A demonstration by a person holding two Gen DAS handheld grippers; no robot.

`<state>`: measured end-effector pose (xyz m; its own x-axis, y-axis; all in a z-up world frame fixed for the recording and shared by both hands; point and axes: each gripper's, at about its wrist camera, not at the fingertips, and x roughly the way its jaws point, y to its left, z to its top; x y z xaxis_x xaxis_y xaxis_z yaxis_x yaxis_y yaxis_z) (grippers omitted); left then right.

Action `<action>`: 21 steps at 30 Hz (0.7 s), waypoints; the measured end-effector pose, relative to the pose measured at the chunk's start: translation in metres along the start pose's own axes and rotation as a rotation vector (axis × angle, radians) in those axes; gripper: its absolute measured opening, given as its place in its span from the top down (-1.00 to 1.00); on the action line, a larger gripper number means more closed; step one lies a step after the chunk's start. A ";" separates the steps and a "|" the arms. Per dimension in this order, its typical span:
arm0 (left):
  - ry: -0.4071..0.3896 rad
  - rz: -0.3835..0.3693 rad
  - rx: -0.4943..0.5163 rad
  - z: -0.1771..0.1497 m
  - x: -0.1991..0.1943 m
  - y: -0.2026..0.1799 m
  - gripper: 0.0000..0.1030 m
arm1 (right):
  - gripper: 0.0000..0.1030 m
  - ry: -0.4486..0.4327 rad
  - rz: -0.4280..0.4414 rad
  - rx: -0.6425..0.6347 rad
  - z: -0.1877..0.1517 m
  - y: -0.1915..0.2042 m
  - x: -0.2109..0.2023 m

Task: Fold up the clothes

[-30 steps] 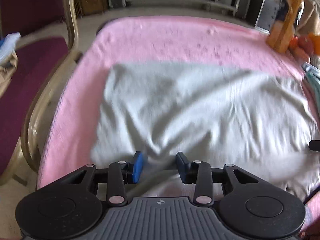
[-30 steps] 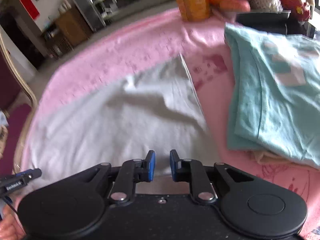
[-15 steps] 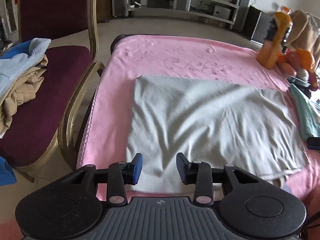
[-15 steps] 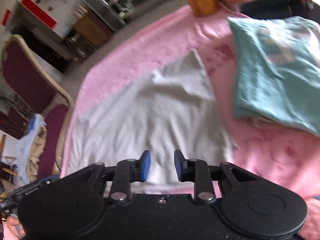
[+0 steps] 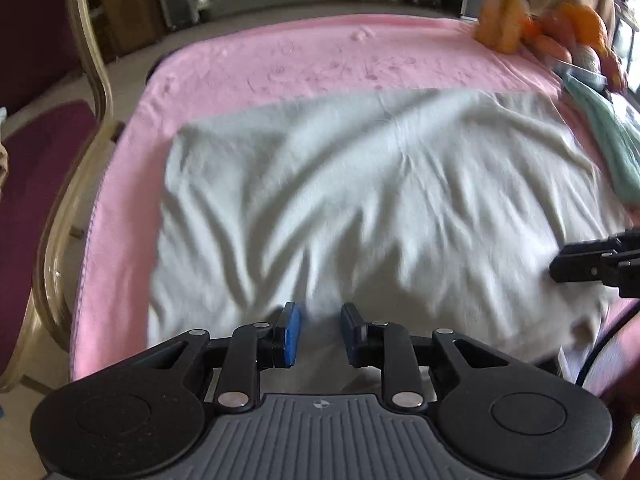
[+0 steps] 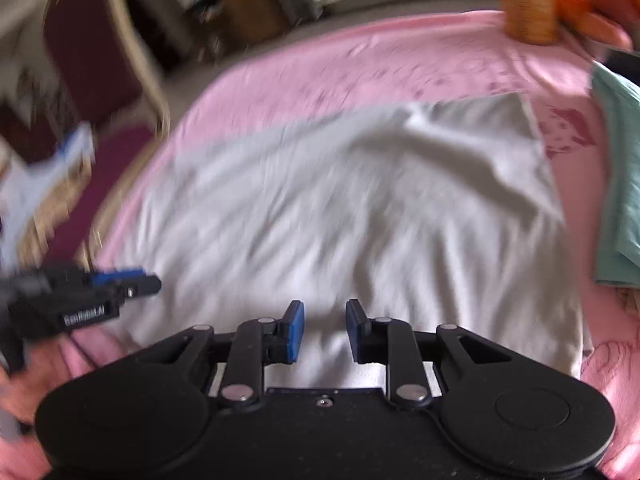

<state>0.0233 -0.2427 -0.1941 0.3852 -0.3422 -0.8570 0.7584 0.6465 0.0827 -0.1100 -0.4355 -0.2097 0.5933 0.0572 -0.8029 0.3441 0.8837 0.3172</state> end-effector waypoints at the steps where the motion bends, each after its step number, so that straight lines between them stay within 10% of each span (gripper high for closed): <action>1: 0.010 0.012 0.033 -0.005 -0.005 -0.002 0.54 | 0.52 0.020 -0.008 -0.045 -0.005 0.004 -0.001; 9: -0.017 0.053 0.031 -0.032 -0.044 0.016 0.51 | 0.53 0.046 -0.114 -0.071 -0.035 0.008 -0.051; 13: -0.122 0.076 -0.063 -0.021 -0.055 0.027 0.50 | 0.58 -0.071 -0.049 0.026 -0.027 -0.003 -0.065; 21: -0.091 0.131 -0.047 -0.007 -0.028 0.011 0.50 | 0.67 -0.094 0.016 0.099 -0.012 0.000 -0.037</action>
<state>0.0175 -0.2209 -0.1731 0.5264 -0.3119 -0.7909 0.6742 0.7199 0.1648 -0.1409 -0.4324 -0.1862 0.6632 0.0235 -0.7480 0.4010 0.8328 0.3817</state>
